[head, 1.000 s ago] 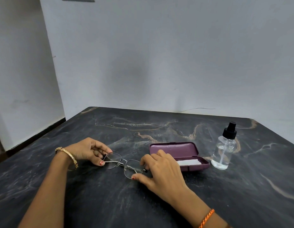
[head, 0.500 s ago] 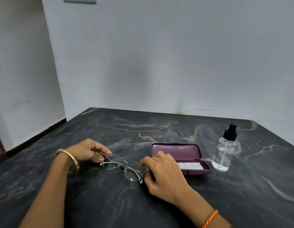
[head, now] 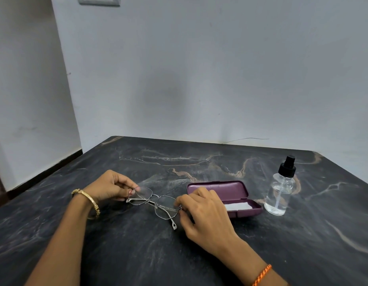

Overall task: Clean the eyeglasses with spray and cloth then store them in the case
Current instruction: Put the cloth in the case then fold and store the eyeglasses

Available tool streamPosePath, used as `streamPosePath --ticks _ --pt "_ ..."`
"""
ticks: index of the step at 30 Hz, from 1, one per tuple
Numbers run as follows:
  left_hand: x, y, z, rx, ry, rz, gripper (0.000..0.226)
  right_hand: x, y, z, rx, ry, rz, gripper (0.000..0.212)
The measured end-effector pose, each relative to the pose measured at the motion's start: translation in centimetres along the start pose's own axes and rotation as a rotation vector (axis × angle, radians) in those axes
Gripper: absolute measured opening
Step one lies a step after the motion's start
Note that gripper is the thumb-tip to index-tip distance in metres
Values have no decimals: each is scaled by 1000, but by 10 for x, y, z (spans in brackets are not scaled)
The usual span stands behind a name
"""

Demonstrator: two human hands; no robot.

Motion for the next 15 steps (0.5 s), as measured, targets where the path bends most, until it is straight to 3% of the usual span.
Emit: streamPosePath --ticks 4,8,15 --pt "-11 -1 1 -67 -33 77 43 -4 1 -2 -79 57 41 12" --pt "-23 -2 8 -118 -41 151 24 -10 3 -7 -149 124 73 14" --pt "-34 0 27 -173 -98 201 17 -25 4 -10 -196 161 145 15"
Point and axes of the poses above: each hand's wrist, its own y-axis towards the middle knuckle, its own z-axis out of the palm, x = y × z, the point moved 2 cm from there along y, towards the middle knuckle, and after that the axes turned 6 degrees about z, right-handed, at the moved point
